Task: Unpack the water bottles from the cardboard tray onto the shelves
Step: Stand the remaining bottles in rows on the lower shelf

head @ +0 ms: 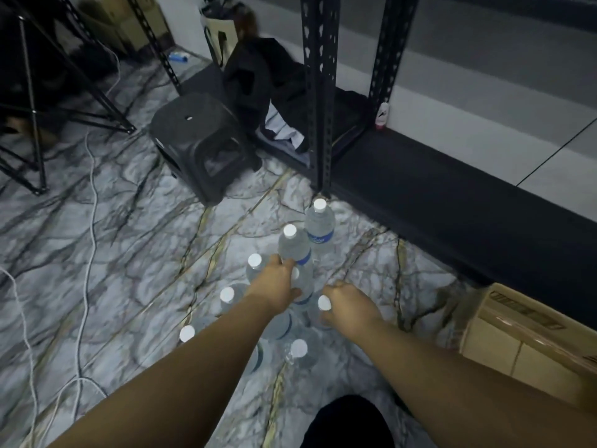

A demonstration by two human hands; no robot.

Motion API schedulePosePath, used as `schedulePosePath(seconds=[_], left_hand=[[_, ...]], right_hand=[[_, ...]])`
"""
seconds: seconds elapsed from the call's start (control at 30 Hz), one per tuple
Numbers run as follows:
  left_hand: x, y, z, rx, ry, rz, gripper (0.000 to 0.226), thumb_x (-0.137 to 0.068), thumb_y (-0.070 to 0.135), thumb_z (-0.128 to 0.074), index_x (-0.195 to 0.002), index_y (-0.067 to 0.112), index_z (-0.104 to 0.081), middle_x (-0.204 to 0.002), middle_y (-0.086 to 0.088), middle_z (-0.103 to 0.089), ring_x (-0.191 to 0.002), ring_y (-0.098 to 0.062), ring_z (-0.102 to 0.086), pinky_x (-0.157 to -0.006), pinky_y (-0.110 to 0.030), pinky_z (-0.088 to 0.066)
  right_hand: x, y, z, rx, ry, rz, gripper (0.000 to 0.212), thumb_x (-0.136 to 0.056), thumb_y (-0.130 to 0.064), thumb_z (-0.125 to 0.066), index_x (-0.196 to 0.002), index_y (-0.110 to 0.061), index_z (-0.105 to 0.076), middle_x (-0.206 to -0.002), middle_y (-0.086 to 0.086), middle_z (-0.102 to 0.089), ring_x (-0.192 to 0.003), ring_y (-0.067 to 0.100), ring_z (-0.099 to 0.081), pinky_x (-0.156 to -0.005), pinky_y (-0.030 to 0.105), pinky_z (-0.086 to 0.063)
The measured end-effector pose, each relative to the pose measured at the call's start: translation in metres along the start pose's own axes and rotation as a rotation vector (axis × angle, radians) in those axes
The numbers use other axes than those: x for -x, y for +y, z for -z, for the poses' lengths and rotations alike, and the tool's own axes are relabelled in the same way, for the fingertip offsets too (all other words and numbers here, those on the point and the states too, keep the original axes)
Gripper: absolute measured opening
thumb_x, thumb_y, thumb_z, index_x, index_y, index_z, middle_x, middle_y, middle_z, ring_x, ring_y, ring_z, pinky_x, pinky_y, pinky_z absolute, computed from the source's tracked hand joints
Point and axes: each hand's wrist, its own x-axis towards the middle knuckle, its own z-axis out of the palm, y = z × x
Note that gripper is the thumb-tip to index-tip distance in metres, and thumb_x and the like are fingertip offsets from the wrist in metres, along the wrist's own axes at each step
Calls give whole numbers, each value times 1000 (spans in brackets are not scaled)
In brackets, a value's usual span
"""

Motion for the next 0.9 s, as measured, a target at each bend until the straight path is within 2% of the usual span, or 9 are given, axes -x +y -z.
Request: schedulePosePath(seconds=[0.1,0.2,0.27,0.4,0.47,0.57,0.63,0.77,0.9], left_hand=[[-5,3,-4,-31,-1,-12,44,-103,32,-63,-138,9,-50,-140,-16,-52,-122,-36,-58,-101,-43,-47],[-3,10,-3,-103,-3,-87,40,-106,34,-56,-136,9,-49,-139,-14,-51,-116,-36,-61,-96,-46,-50],[2,20,5,-149,20,-132,38,-107,37,-53,-133,10,-49,-137,-12,-50,-111,-36,-63,-90,-48,-52],[15,44,43,-208,111,-245,40,-106,44,-51,-130,11,-49,-134,-8,-49,-105,-35,-64,-83,-49,-54],[23,61,65,-185,154,-323,39,-106,45,-50,-126,12,-51,-131,-5,-51,-102,-32,-63,-77,-44,-50],[38,99,100,-191,230,-441,35,-106,47,-49,-119,14,-50,-122,-2,-50,-85,-28,-57,-67,-38,-39],[49,129,125,-206,280,-528,35,-106,47,-49,-119,15,-51,-115,1,-47,-80,-23,-51,-66,-37,-39],[71,191,179,-219,346,-691,35,-105,49,-48,-122,18,-53,-115,5,-45,-89,-25,-59,-75,-44,-49],[94,258,236,-251,434,-830,29,-104,52,-48,-111,24,-49,-103,10,-40,-84,-24,-55,-73,-44,-48]], right_hand=[[-2,1,-1,45,40,11,24,-99,-15,-59,-122,-7,-61,-127,11,-55,-110,34,-62,-86,39,-52],[10,14,7,-17,86,-20,22,-101,-21,-60,-119,-8,-61,-128,9,-56,-107,31,-63,-86,40,-54],[25,22,21,-66,133,-28,23,-101,-26,-61,-116,-9,-60,-126,6,-55,-105,28,-62,-81,36,-51],[64,40,63,-156,290,33,17,-103,-36,-59,-101,-20,-53,-111,-4,-47,-94,19,-56,-75,34,-45],[86,50,89,-157,360,48,19,-103,-40,-58,-98,-25,-48,-106,-9,-41,-90,13,-51,-76,36,-46],[121,66,133,-131,462,34,23,-103,-43,-57,-103,-20,-54,-103,-10,-40,-87,11,-49,-76,37,-46],[147,73,165,-132,535,43,22,-103,-42,-57,-108,-20,-57,-103,-10,-42,-85,11,-52,-76,37,-48],[201,86,225,-90,671,52,20,-103,-46,-56,-112,-27,-57,-104,-13,-44,-87,7,-53,-76,32,-47],[256,97,292,-52,829,14,23,-102,-47,-56,-107,-25,-58,-99,-14,-45,-83,5,-52,-73,34,-46]])
